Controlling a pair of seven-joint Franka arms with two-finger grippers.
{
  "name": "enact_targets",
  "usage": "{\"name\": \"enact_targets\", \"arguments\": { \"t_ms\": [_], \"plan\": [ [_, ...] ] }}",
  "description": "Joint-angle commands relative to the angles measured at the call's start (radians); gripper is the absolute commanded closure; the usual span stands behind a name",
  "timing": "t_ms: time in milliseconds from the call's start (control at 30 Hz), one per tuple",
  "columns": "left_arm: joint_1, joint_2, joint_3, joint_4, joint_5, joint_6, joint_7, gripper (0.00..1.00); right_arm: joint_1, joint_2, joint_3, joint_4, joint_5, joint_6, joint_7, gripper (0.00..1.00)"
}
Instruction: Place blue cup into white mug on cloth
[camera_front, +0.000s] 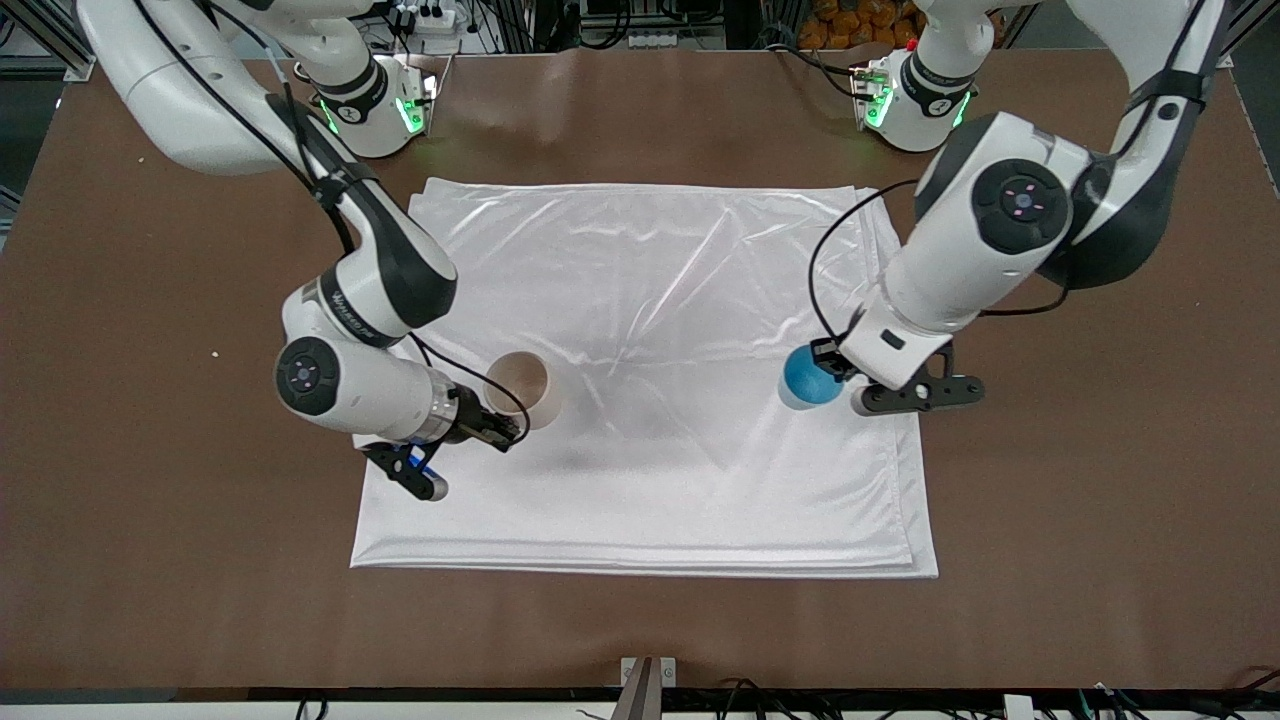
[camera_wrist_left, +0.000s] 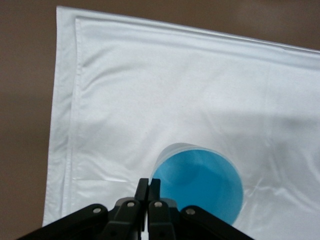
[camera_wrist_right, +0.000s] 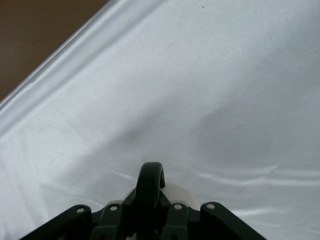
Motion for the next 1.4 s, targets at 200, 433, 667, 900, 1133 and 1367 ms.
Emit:
{"name": "enact_targets", "arguments": {
  "t_ms": [200,433,667,900,1133,1367],
  "plan": [
    [-0.082,0.064,0.003,0.038,0.024,0.012,-0.148,1.00,0.206,0.021,-0.163,-0.003,-0.015,0.076,0.139,1.00],
    [-0.104,0.112,0.004,0.052,0.024,0.047,-0.155,1.00,0.257,0.037,-0.173,-0.003,-0.016,0.102,0.206,1.00],
    [-0.150,0.133,0.038,0.059,0.023,0.072,-0.182,1.00,0.292,0.054,-0.179,-0.003,-0.015,0.150,0.266,1.00],
    [-0.194,0.153,0.072,0.076,0.024,0.075,-0.184,1.00,0.318,0.086,-0.185,-0.003,-0.016,0.190,0.292,1.00],
    [-0.213,0.158,0.093,0.084,0.023,0.090,-0.185,1.00,0.415,0.132,-0.272,-0.003,-0.015,0.270,0.340,1.00],
    [-0.219,0.170,0.093,0.086,0.023,0.107,-0.191,1.00,0.438,0.156,-0.289,-0.003,-0.015,0.287,0.361,0.80]
  ]
}}
